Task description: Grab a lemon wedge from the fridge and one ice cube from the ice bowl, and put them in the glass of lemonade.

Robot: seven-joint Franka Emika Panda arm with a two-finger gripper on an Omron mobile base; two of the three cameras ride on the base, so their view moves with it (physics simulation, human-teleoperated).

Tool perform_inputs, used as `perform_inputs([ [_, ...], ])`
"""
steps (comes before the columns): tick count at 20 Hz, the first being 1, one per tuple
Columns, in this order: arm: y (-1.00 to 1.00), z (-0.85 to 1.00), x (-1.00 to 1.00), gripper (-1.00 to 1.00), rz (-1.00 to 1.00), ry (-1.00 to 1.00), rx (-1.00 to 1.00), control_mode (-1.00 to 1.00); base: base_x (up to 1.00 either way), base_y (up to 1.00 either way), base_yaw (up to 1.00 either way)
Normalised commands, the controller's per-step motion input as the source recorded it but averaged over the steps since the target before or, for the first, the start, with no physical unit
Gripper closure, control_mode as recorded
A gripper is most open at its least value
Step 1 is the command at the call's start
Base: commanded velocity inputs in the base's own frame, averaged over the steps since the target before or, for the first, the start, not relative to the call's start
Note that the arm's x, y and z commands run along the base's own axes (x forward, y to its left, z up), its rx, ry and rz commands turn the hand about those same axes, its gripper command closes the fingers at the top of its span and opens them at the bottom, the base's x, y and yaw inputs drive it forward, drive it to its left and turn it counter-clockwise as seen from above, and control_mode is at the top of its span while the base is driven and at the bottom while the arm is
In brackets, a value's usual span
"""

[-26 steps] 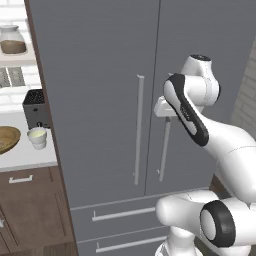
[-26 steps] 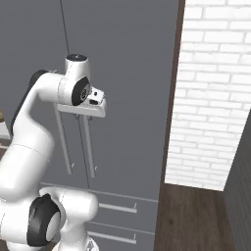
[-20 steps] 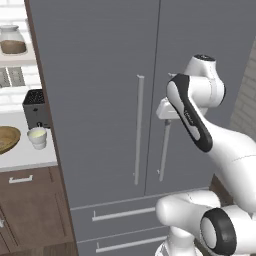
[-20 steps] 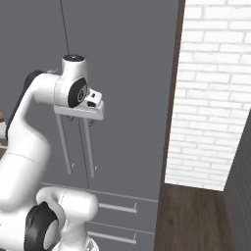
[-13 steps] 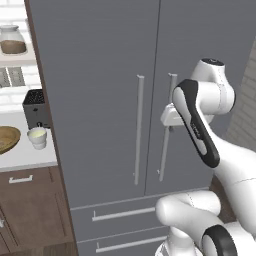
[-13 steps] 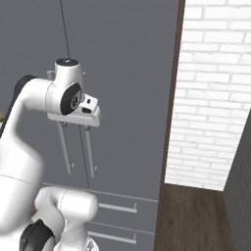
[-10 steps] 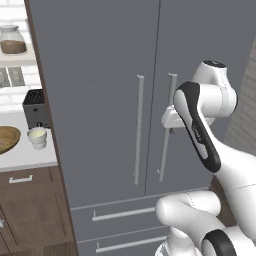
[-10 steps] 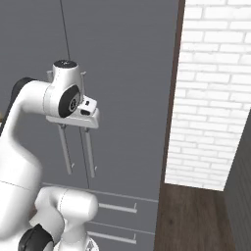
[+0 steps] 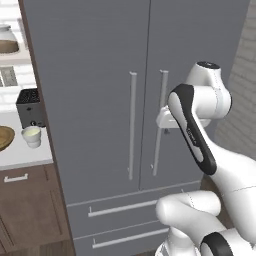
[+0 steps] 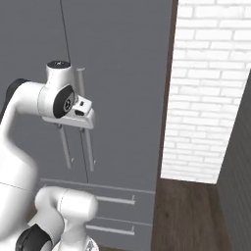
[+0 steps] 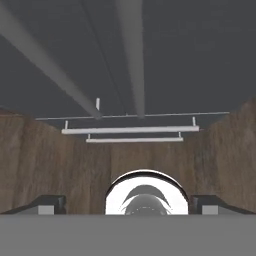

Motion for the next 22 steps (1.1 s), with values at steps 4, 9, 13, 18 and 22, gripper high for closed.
perform_inputs([
  [4, 0.00, 0.00, 0.00, -1.00, 0.00, 0.00, 0.00, 1.00, -0.58, 0.07, -0.21],
  [9, 0.00, 0.00, 0.00, -1.00, 0.00, 0.00, 0.00, 1.00, -0.61, 0.00, -0.07],
  [13, 0.00, 0.00, 0.00, -1.00, 0.00, 0.00, 0.00, 1.00, -0.52, 0.05, 0.00],
  [18, 0.00, 0.00, 0.00, -1.00, 0.00, 0.00, 0.00, 1.00, -0.08, 0.05, 0.01],
  [22, 0.00, 0.00, 0.00, -1.00, 0.00, 0.00, 0.00, 1.00, 0.00, 0.00, 0.10],
])
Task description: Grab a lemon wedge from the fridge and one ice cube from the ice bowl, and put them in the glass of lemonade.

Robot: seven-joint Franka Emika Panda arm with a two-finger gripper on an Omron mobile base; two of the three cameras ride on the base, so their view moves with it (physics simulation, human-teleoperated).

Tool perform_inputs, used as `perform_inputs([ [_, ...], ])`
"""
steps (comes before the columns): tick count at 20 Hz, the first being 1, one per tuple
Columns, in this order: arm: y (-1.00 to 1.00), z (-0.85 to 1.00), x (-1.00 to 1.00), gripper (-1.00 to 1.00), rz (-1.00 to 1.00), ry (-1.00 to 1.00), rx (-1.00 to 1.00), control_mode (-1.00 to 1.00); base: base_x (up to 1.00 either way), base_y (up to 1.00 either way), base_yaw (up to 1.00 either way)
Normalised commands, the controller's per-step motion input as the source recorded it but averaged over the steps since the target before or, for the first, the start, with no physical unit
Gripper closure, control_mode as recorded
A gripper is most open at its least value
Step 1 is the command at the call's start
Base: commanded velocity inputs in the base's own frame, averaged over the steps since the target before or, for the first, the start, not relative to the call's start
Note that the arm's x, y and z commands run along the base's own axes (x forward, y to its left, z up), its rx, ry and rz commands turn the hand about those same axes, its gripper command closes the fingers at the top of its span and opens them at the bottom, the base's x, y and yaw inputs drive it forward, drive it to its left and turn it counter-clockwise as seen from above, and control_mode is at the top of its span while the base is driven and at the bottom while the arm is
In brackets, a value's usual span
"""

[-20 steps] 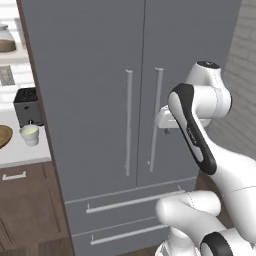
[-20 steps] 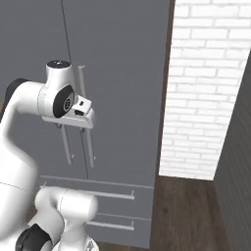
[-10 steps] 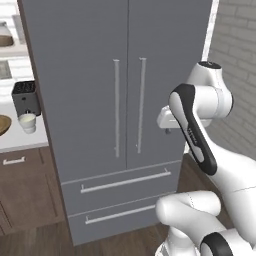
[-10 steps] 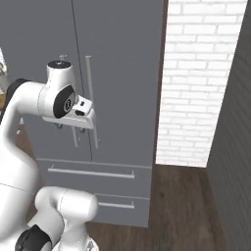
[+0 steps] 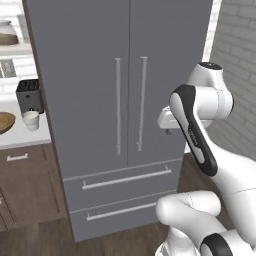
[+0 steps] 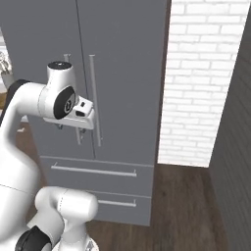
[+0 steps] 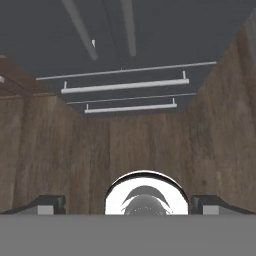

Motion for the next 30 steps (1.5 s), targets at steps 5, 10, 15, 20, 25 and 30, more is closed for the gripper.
perform_inputs([
  [5, 0.00, 0.00, 0.00, -1.00, 0.00, 0.00, 0.00, 1.00, -0.12, 0.00, 0.12],
  [10, 0.00, 0.00, 0.00, -1.00, 0.00, 0.00, 0.00, 1.00, -0.48, 0.00, 0.00],
  [15, 0.00, 0.00, 0.00, -1.00, 0.00, 0.00, 0.00, 1.00, -0.15, 0.00, 0.00],
  [20, 0.00, 0.03, 0.15, -1.00, 0.00, -0.02, 0.00, -1.00, 0.00, 0.00, 0.00],
  [25, 0.05, 0.16, 0.82, -1.00, 0.00, -0.02, 0.00, -1.00, 0.00, 0.00, 0.00],
  [30, 0.09, 0.09, 0.30, -1.00, -0.11, -0.10, -0.01, -1.00, 0.00, 0.00, 0.00],
])
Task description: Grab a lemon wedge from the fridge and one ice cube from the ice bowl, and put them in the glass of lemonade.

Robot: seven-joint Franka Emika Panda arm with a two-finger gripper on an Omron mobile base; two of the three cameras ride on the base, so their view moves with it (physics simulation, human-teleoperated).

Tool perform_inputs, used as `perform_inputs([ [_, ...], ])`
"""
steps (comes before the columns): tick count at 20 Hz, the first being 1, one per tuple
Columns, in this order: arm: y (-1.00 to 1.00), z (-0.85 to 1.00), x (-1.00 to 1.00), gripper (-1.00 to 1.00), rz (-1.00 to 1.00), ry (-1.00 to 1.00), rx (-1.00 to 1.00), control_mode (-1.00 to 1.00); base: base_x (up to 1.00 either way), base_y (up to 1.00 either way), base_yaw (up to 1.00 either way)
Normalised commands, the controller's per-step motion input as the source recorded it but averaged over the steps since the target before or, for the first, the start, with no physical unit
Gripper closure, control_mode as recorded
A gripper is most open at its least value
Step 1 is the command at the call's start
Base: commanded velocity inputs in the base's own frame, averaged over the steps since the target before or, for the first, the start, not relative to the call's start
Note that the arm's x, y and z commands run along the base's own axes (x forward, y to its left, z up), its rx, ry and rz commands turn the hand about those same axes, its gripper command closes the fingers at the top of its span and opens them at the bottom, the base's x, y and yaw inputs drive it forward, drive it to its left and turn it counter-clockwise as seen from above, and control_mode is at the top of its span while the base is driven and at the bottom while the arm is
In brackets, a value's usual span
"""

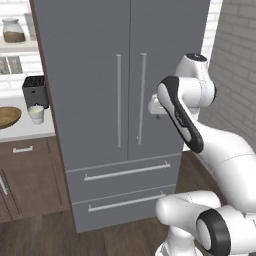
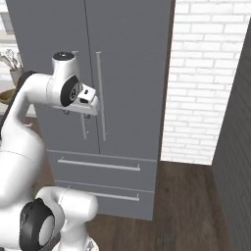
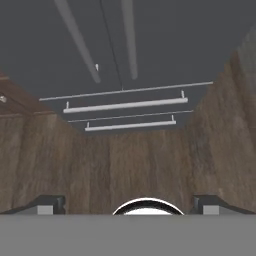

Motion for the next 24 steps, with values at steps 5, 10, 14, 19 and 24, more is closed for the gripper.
perform_inputs([
  [5, -0.21, 0.00, -0.62, -1.00, -0.08, -0.25, 0.06, -1.00, 0.00, 0.00, 0.00],
  [10, 0.00, 0.15, -0.14, -1.00, 0.00, -0.28, 0.05, -1.00, 0.00, 0.00, 0.00],
  [14, 0.00, 0.21, 0.19, -1.00, 0.00, -0.25, 0.05, -1.00, 0.00, 0.00, 0.00],
  [19, 0.00, 0.21, 0.56, -1.00, 0.00, -0.13, 0.04, -1.00, 0.00, 0.00, 0.00],
  [24, 0.03, 0.16, 0.67, -1.00, -0.01, -0.02, 0.00, -1.00, 0.00, 0.00, 0.00],
])
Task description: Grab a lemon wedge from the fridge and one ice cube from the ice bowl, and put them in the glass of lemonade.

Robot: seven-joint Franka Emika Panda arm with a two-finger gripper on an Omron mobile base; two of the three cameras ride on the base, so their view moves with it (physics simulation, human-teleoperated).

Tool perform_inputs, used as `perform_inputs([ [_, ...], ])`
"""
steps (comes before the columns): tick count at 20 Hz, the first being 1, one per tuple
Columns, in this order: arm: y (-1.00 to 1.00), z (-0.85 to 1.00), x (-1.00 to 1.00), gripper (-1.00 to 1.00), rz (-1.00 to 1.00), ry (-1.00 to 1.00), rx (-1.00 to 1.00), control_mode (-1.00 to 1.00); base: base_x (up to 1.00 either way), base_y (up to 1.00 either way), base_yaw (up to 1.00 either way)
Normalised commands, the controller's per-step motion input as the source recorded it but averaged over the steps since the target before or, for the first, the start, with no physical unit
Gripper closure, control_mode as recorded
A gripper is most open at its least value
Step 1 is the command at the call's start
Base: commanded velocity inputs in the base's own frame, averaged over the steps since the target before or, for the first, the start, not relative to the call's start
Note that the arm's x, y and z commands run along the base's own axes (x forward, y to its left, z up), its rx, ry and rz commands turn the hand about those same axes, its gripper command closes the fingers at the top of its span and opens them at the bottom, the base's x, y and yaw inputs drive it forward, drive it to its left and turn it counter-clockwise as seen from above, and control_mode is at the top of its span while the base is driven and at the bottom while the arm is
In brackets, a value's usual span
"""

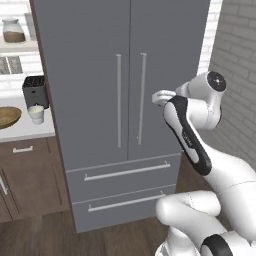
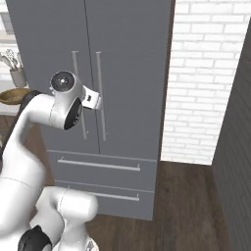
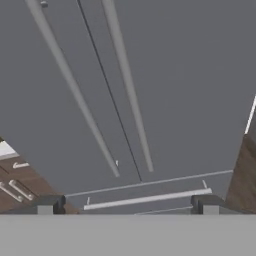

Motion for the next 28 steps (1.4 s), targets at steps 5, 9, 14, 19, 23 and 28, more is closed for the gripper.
perform_inputs([
  [5, 0.05, 0.02, 0.70, -1.00, -0.02, 0.03, 0.00, -1.00, 0.00, 0.00, 0.00],
  [9, 0.09, 0.00, 0.94, -1.00, 0.00, 0.33, -0.21, -1.00, 0.00, 0.00, 0.00],
  [14, -0.12, -0.04, 0.30, -1.00, 0.00, 0.21, -0.06, -1.00, 0.00, 0.00, 0.00],
  [19, -0.08, -0.31, 0.32, -1.00, 0.00, 0.01, 0.00, -1.00, 0.00, 0.00, 0.00],
  [23, 0.05, -0.38, 0.42, -1.00, 0.00, -0.03, -0.02, -1.00, 0.00, 0.00, 0.00],
  [28, 0.02, -0.19, 0.10, -1.00, 0.00, -0.11, 0.00, -1.00, 0.00, 0.00, 0.00],
])
